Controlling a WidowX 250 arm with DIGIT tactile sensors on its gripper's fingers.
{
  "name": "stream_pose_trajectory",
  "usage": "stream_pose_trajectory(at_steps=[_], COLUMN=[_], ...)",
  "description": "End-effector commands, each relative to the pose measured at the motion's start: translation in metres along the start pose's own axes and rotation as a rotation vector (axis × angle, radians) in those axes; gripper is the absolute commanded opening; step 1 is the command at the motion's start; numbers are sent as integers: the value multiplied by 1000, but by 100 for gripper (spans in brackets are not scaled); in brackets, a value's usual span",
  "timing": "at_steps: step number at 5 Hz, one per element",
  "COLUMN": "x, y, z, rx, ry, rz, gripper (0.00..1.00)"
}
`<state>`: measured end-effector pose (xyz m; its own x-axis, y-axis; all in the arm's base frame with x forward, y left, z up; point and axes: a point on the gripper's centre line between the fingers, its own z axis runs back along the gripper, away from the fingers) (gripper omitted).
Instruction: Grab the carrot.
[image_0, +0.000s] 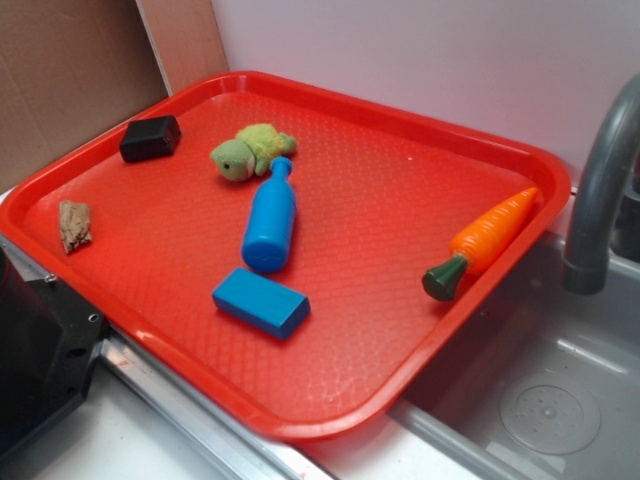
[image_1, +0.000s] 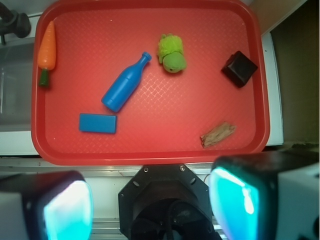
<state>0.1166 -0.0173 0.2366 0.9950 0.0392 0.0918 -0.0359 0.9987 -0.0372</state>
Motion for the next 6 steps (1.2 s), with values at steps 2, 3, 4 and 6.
stream_pose_trajectory(at_steps=[2, 3, 4, 6], x=[41, 69, 69, 80], y=[-50, -103, -103, -104], z=[-55, -73, -73, -103], rx=[-72, -89, -89, -79], ry=[-5, -9, -9, -86], rz=[113, 79, 79, 71], gripper=[100, 100, 100, 100])
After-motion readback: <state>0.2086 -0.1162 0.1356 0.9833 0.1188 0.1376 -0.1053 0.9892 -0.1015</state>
